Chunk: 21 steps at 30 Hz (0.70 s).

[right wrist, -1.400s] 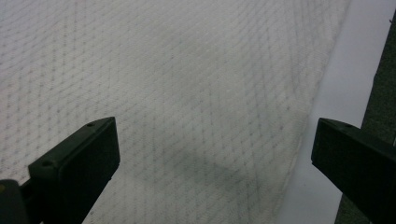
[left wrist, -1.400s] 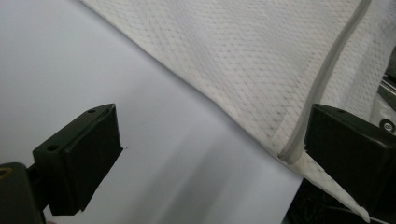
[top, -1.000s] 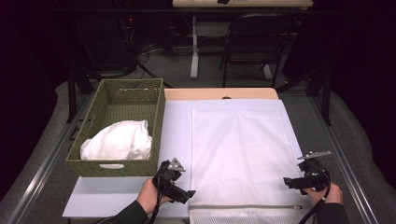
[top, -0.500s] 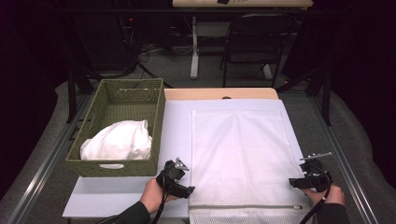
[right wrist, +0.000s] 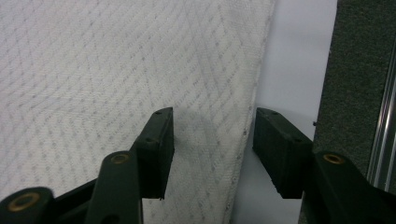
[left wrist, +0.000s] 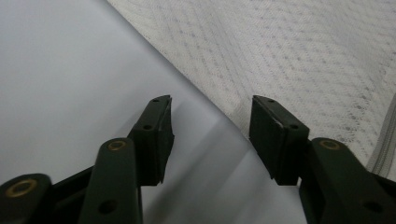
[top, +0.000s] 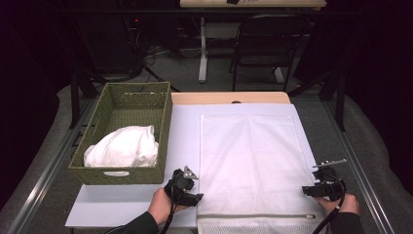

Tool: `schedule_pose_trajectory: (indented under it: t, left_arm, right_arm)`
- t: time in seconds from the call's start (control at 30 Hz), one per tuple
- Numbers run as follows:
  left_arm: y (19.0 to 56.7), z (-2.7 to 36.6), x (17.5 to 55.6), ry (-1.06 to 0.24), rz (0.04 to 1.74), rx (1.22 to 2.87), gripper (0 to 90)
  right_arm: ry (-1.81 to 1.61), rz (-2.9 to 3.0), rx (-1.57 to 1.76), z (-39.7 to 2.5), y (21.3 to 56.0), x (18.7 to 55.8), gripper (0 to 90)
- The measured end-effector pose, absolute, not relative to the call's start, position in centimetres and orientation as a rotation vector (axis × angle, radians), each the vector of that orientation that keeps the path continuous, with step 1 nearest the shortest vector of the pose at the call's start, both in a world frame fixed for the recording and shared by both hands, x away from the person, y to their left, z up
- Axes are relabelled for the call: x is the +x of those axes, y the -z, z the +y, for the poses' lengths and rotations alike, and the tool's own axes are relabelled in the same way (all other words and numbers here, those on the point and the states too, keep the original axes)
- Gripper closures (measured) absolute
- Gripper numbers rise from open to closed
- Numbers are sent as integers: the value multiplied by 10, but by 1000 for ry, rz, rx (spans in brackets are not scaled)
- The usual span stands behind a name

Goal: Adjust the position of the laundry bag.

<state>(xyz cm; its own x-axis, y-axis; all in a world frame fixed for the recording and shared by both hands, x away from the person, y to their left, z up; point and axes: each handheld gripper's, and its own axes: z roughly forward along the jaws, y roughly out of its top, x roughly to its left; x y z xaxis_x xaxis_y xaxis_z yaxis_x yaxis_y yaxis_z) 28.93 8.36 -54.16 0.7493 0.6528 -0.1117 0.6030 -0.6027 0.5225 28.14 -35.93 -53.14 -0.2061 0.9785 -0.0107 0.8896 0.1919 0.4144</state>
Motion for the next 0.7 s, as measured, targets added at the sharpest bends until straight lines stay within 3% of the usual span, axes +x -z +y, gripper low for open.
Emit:
schedule_pose_trajectory:
  t: [0.2,0.27,0.7]
  left_arm:
    - [542,84,288,-141,929,2399,569]
    - [542,84,288,-135,915,2401,631]
    - [543,84,288,-136,908,2389,771]
  right_arm:
    - [-479,2201,1775,-359,531,281,555]
    - [-481,2203,1774,-359,531,281,571]
    - [-499,2225,1767,-354,531,281,744]
